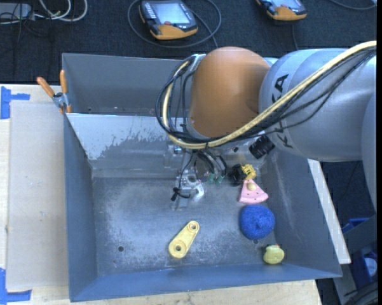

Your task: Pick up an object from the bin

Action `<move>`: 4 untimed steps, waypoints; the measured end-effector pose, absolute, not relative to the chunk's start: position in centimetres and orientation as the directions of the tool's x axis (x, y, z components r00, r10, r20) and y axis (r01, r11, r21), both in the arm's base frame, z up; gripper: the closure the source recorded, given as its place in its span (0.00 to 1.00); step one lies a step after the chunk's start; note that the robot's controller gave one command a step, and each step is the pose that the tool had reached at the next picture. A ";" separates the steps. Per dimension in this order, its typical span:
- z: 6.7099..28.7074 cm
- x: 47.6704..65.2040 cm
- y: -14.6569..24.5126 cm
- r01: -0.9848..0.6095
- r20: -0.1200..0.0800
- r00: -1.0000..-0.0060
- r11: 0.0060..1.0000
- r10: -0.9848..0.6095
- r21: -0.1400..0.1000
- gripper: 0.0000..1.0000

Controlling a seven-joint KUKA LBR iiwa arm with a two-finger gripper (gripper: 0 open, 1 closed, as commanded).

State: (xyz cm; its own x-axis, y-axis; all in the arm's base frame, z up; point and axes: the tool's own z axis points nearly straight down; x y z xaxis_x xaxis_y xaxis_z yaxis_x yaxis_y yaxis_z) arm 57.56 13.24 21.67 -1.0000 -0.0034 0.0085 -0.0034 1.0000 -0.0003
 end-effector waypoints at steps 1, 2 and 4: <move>20.9 53.0 10.9 -0.117 0.014 -0.993 0.993 -0.117 -0.001 0.00; 9.5 50.3 11.1 -0.183 0.026 -0.983 0.983 -0.183 0.001 0.00; 7.0 48.7 5.1 -0.397 0.024 -0.918 0.918 -0.397 0.007 1.00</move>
Offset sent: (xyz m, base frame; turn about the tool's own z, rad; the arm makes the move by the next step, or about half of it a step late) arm -0.0443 -0.0229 -0.0062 -0.1141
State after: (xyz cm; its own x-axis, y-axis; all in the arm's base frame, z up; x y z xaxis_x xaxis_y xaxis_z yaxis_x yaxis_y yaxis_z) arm 48.69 5.13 6.98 -0.9176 -0.3967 0.0240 -0.3967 0.9179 0.0073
